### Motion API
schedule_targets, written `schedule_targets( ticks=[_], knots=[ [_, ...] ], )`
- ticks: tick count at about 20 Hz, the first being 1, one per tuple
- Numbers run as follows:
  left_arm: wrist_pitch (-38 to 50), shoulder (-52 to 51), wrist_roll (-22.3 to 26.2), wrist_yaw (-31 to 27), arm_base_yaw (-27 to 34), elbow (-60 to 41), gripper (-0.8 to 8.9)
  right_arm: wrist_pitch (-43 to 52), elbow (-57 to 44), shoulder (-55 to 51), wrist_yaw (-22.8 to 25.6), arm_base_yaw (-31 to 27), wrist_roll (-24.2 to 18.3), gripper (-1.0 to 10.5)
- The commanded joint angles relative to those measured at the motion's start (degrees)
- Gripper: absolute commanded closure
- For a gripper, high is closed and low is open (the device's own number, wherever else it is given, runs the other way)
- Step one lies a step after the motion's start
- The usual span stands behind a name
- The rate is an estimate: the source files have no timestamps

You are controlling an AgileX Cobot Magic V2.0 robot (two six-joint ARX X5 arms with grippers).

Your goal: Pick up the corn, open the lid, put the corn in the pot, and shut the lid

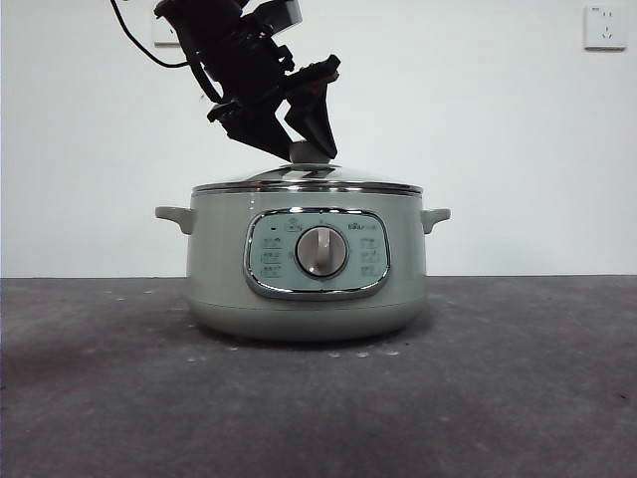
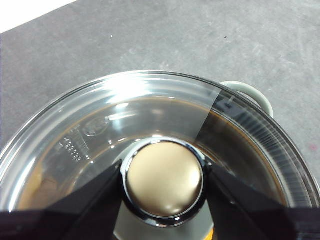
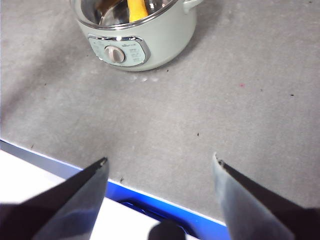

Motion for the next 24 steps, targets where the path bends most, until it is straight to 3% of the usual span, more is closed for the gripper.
schedule_targets(
  ticks=[1,4,7,8,15,20,24],
  knots=[
    [-0.52,1.4,1.03,0.0,-0.07,0.07,8.13,-1.36,-0.5,-0.2,0.17,0.04,0.35,6.0],
    [-2.25,1.4,1.03,0.0,0.2,0.07,7.67,-1.33,-0.5,-0.2,1.16,0.04,0.35,6.0],
    [-3.13,1.38,1.05,0.02,0.48,0.07,4.15,-1.33,-0.5,-0.2,1.6,0.04,0.35,6.0],
    [-3.1,1.33,1.05,0.26,0.55,0.09,3.69,-1.33,-0.5,-0.2,1.6,0.04,0.37,6.0],
    [-3.98,-1.66,1.03,0.2,1.53,1.38,3.71,-1.33,-0.5,-0.2,1.88,0.04,0.37,6.0],
    [-12.5,-7.06,1.07,0.22,2.12,4.26,3.71,-1.33,-0.5,-0.17,3.15,0.04,0.35,6.0],
    [-25.64,-16.83,1.05,0.22,2.47,4.26,3.73,-1.33,-0.5,-0.15,3.15,0.04,0.28,6.0]
  ],
)
